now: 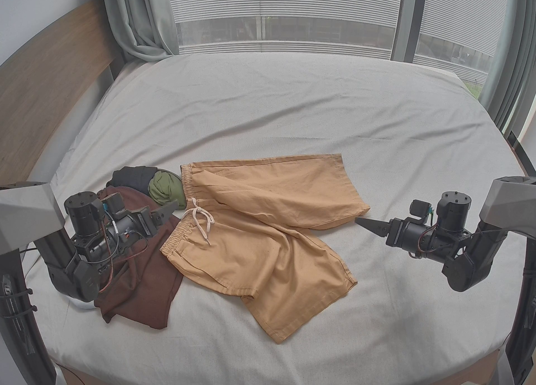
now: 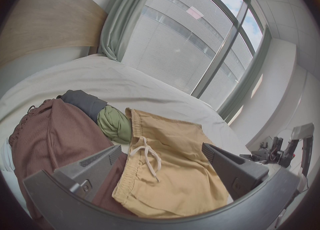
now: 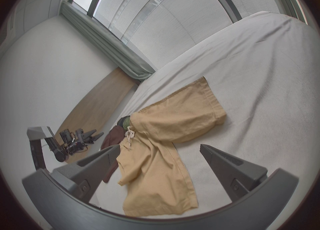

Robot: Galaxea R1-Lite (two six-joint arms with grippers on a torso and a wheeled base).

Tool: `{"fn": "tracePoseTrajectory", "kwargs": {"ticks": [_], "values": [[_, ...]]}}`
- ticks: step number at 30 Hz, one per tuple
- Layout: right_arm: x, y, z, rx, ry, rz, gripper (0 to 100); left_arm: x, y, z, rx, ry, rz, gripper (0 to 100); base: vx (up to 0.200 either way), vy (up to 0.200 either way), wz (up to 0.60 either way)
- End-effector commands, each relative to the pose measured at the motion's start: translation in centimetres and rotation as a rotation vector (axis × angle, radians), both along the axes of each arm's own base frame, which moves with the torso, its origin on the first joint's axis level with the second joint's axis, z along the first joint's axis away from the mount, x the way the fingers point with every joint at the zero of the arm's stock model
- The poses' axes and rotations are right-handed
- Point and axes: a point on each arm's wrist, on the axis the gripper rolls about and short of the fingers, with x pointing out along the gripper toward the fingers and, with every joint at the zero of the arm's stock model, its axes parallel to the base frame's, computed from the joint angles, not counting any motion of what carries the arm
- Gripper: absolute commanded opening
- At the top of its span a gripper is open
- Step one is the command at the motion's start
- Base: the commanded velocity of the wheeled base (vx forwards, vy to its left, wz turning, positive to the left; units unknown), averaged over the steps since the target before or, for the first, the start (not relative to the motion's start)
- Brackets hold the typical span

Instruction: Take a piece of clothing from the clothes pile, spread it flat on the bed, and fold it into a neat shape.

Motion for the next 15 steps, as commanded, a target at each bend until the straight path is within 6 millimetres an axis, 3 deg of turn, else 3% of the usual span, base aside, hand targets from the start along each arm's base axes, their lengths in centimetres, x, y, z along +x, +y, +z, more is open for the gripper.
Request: {"fn": "tracePoseTrajectory", "kwargs": {"ticks": [1,15], "values": [[-0.4,-0.6,-2.2,-0.050,0.046,0.000,100,-1.5,0.1,-0.5,0.027,0.029,-0.016,100,0.000,0.000,0.00],[-0.9,-0.7,-2.8,-0.096,0.054,0.015,100,-2.5,-0.2,-1.3,0.035,0.067,-0.029,100,0.000,0.000,0.00]]}}
